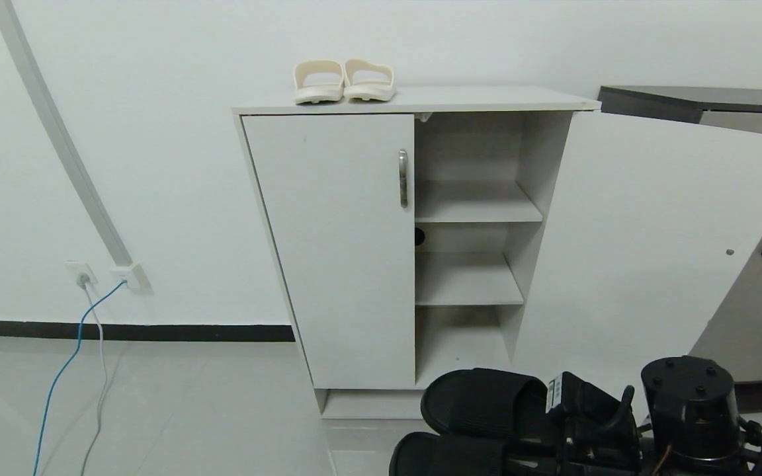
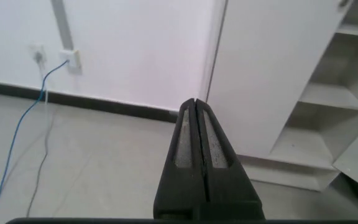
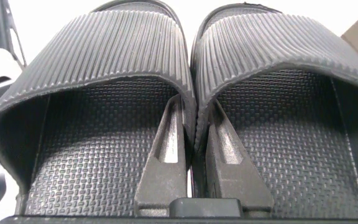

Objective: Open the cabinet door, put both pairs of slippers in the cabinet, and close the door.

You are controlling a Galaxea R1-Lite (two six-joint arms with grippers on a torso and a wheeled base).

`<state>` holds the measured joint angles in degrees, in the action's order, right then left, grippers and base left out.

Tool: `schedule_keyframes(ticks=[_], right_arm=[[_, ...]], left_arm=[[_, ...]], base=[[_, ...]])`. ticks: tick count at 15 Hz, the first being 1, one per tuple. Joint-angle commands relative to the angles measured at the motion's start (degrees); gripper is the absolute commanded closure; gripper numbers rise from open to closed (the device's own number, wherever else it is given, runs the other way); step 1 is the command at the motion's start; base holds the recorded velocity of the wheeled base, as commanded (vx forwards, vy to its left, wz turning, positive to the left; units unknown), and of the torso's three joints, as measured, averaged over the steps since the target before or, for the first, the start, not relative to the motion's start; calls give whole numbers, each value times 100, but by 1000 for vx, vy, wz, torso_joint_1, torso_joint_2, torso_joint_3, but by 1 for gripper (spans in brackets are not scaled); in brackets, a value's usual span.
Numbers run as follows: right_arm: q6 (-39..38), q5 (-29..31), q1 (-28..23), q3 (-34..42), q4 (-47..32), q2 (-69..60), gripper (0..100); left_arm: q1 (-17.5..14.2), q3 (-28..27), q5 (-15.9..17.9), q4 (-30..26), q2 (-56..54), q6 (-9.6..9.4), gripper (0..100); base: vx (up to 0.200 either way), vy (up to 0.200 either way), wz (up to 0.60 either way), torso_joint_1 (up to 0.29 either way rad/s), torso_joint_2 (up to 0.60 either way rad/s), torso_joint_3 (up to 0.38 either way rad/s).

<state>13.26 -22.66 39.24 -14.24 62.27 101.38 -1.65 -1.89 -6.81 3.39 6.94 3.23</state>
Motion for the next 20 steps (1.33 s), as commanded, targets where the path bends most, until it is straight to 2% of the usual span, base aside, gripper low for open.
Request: schedule_keyframes(ticks=[1,2,3,5,6,7,8,9,10,11,12,13,14,16,17,18,19,20], right_arm=[[1,-1,5,0,-4,5,100],[-8,-1,5,-9,-4,14,100],[-8,-1,5,0,-4,22,100],[1,-1,5,-9,-4,22,100],[-8,-1,5,-9,4,22,100],[-8,-1,5,-9,4,22,100],[-8,-1,5,-18,4,22,100],[-8,-1,5,-18,4,22,100],[-8,-1,5,-26,4,22,100],[-8,-1,5,-18,4,22,100],[1,-1,13,-18,4,22,100],[-8,-1,13,-26,4,31,100],[1,34,22,-53,13,75,100],[-78,421,31,-193,128,181,100],[-403,1132,215,-404,233,418,100],[-676,1484,391,-475,303,532,100],[-1151,2222,708,-633,488,778,100],[-1520,3295,1033,-914,752,1174,100]], left_arm=[[103,189,101,-5,-606,-42,100],[156,189,400,-31,-694,-244,100],[156,189,717,-31,-685,-332,100],[156,189,1086,-31,-685,-349,100],[156,180,1200,-31,-685,-244,100],[156,180,1226,-31,-685,-218,100],[156,180,1455,-31,-685,-262,100],[156,180,1086,-75,-685,-534,100],[156,189,418,-198,-694,-613,100],[156,189,330,-356,-694,-622,100],[156,189,462,-330,-685,-358,100],[156,189,594,-330,-685,-349,100],[156,189,857,-330,-685,-446,100],[156,189,884,-330,-685,-499,100],[156,189,857,-330,-685,-464,100],[156,189,848,-330,-685,-429,100],[156,189,848,-330,-685,-393,100],[156,189,848,-330,-685,-393,100]], base=[[0,0,0,0,0,0],[0,0,0,0,0,0],[0,0,0,0,0,0],[0,0,0,0,0,0],[0,0,0,0,0,0],[0,0,0,0,0,0],[0,0,0,0,0,0],[0,0,0,0,0,0],[0,0,0,0,0,0],[0,0,0,0,0,0],[0,0,0,0,0,0],[0,0,0,0,0,0],[0,0,0,0,0,0],[0,0,0,0,0,0],[0,0,0,0,0,0],[0,0,0,0,0,0],[0,0,0,0,0,0],[0,0,0,0,0,0]])
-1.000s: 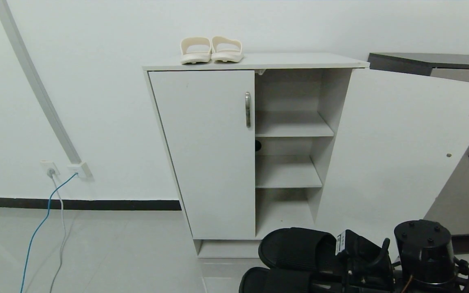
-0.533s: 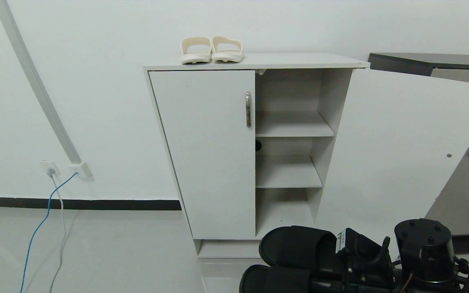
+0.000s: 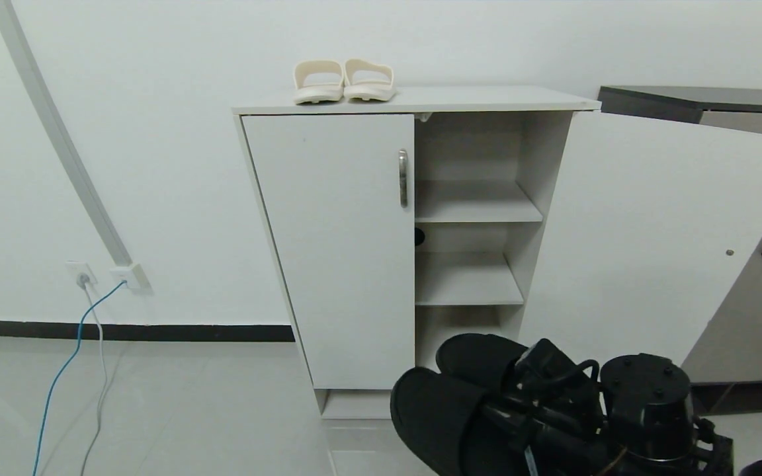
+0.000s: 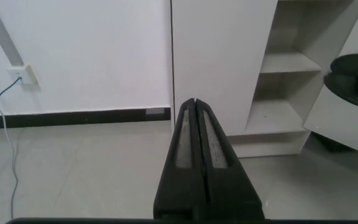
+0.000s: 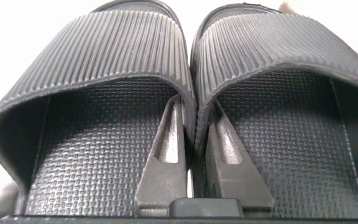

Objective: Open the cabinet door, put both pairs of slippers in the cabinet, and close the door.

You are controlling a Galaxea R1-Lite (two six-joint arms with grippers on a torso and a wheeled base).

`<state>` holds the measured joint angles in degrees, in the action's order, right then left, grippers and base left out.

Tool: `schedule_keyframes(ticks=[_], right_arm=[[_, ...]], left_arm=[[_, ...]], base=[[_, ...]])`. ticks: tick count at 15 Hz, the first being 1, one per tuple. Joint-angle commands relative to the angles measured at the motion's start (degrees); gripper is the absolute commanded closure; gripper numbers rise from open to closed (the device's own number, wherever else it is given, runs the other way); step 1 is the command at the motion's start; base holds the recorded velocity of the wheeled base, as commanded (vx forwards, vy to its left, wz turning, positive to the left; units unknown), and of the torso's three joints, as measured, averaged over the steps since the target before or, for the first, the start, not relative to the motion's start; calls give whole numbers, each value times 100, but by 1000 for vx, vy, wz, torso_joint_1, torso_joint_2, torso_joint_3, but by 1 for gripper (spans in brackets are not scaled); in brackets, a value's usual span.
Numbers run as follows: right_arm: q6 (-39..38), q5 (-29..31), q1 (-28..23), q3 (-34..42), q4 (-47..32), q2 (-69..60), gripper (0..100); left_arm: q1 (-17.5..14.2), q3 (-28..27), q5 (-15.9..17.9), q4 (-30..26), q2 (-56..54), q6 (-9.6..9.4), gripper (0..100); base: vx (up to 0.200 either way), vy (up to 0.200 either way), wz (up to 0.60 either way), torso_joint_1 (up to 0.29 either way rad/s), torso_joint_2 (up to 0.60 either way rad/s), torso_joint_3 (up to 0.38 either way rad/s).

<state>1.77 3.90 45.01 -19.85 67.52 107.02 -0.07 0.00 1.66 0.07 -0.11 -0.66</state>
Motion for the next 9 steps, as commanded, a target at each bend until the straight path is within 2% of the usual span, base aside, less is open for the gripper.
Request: schedule_keyframes(ticks=[1,3,4,5,7,9], right_arm=[[-572,1148,632,-511,384,855,100],[-827,1790,852,-837,411,1075,100],[-959,2378,913,-1259,244,1269,100],[-1021,2651,922,-1496,42,1330,100],[-1249,3196,869,-1962,-512,1418,100],[-1776,3829,720,-2682,-1426,1523,100]], left_arm=[[-1,0,1,1,20,-4,100],[-1,0,1,1,20,-4,100],[-1,0,1,1,20,-13,100],[-1,0,1,1,20,-13,100],[-1,0,1,1,20,-13,100],[-1,0,10,1,20,-13,100]], base=[[0,0,0,0,0,0],[0,0,0,0,0,0],[0,0,0,0,0,0],[0,0,0,0,0,0],[0,0,0,0,0,0],[0,0,0,0,0,0]])
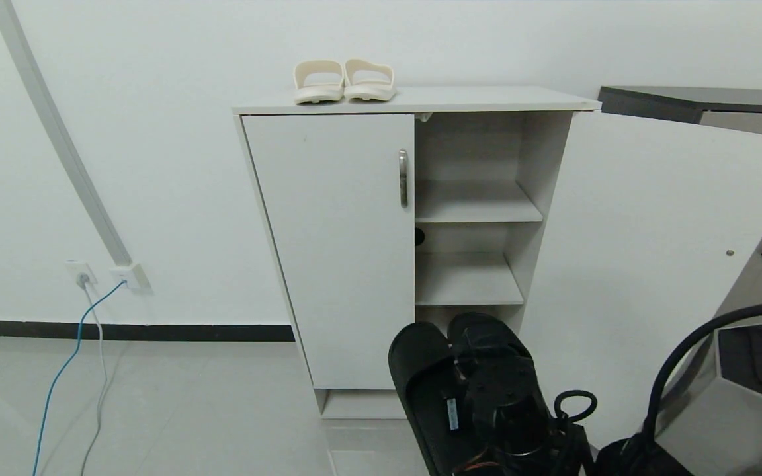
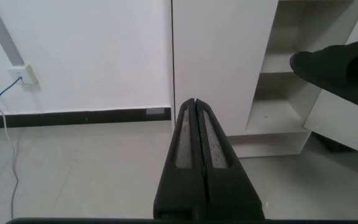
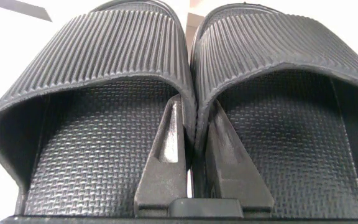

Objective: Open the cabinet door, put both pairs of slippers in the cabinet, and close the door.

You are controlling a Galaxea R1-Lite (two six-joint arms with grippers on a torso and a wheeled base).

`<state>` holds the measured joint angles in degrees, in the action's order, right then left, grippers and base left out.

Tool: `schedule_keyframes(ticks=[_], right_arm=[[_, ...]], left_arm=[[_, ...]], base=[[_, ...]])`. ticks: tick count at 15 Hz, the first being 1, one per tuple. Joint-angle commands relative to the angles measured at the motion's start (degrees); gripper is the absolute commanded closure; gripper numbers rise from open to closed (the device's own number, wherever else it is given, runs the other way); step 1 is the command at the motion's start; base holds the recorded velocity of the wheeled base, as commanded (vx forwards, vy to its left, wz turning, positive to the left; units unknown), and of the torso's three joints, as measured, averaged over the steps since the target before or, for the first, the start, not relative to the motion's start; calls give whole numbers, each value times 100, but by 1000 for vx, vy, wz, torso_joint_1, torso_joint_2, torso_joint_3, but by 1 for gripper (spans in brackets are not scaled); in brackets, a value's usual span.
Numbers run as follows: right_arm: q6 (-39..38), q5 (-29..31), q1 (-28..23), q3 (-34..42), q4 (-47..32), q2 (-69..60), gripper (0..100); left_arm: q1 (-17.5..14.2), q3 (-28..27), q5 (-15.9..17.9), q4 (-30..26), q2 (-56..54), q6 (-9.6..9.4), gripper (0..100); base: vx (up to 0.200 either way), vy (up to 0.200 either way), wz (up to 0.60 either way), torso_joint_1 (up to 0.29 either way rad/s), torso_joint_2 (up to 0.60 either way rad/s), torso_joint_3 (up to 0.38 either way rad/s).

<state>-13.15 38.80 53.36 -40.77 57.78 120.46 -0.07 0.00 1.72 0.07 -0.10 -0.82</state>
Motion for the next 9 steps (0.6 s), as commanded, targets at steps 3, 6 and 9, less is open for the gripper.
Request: schedule_keyframes(ticks=[3,6,9], right_arm=[[-574,831,-388,-1144,-856,532,100],[-574,848,-493,-1250,-856,663,100],[-574,848,-519,-1267,-848,769,100]], left_arm=[[-1,0,4,1,19,-6,100],[-1,0,4,1,19,-6,100],[-1,0,4,1,19,-6,100]], base=[[0,0,0,0,0,0],[0,-133,0,2,2,3],[0,-200,0,2,-2,1]])
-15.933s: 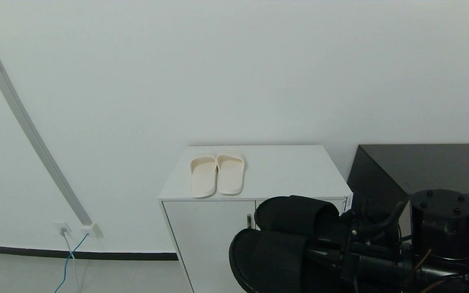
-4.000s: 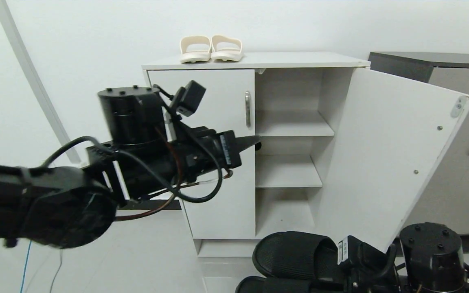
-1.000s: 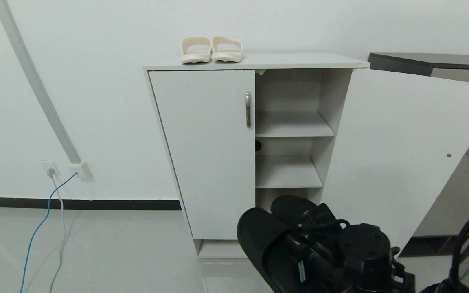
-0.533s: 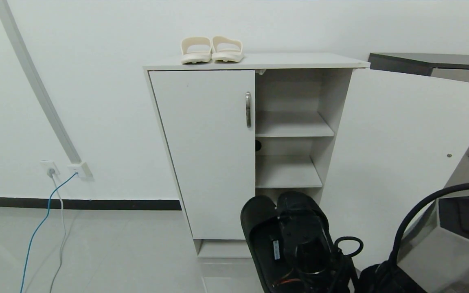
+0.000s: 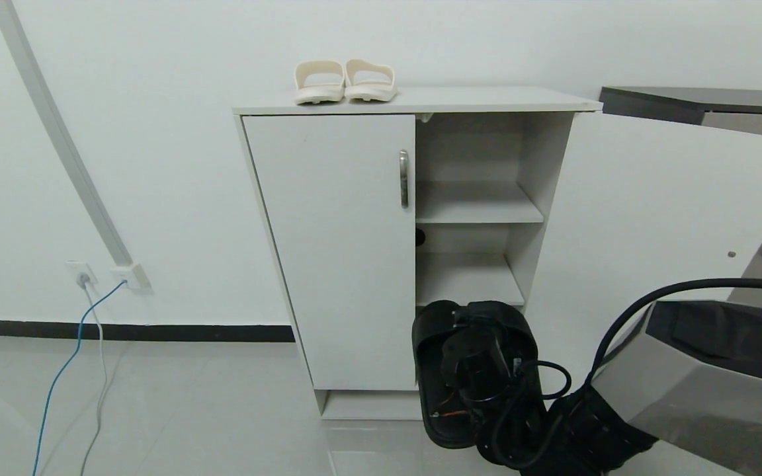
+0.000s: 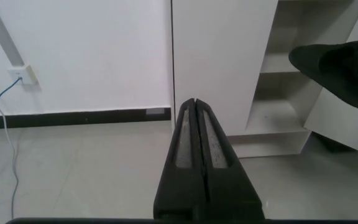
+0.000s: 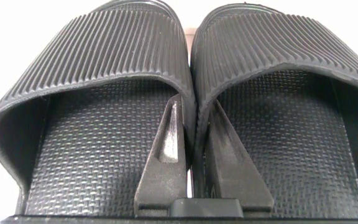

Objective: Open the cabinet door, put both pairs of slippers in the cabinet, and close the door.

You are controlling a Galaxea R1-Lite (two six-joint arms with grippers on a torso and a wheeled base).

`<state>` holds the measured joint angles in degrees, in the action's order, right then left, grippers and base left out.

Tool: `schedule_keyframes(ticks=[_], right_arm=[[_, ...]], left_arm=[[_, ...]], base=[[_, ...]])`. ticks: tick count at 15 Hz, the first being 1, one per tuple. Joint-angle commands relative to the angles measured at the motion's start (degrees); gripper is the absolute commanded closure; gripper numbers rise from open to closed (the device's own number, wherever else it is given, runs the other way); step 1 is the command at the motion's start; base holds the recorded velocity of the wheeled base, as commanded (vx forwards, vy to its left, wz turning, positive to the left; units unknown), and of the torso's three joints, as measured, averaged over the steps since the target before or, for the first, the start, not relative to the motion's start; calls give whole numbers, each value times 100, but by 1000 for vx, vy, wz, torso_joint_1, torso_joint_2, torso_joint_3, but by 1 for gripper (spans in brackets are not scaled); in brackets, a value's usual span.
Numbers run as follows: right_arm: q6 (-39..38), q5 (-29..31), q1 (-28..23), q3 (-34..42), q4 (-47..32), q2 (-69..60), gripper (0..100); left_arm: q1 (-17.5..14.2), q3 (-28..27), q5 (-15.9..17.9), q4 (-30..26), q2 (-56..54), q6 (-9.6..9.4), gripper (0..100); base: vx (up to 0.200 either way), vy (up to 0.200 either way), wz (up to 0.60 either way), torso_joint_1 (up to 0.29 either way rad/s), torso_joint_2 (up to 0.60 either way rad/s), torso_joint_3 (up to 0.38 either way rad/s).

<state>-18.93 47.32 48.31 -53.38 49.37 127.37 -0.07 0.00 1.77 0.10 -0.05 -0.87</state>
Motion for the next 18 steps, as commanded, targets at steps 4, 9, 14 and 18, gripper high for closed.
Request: schedule_keyframes(ticks=[4,9,14,18], right_arm=[[39,5,-15,-93,73,210,100],[223,-39,-67,-717,73,605,100],[258,-74,-67,-805,240,684,100],[276,-197,-24,-893,248,798,100]], left_arm=[[-1,0,-1,-1,14,-1,100],[-1,0,-10,-1,14,-1,100],[-1,0,-1,-1,14,7,100],[-1,0,-1,-1,14,-1,100]], base=[[0,0,0,0,0,0],[0,0,0,0,0,0],[0,0,0,0,0,0],[0,0,0,0,0,0]])
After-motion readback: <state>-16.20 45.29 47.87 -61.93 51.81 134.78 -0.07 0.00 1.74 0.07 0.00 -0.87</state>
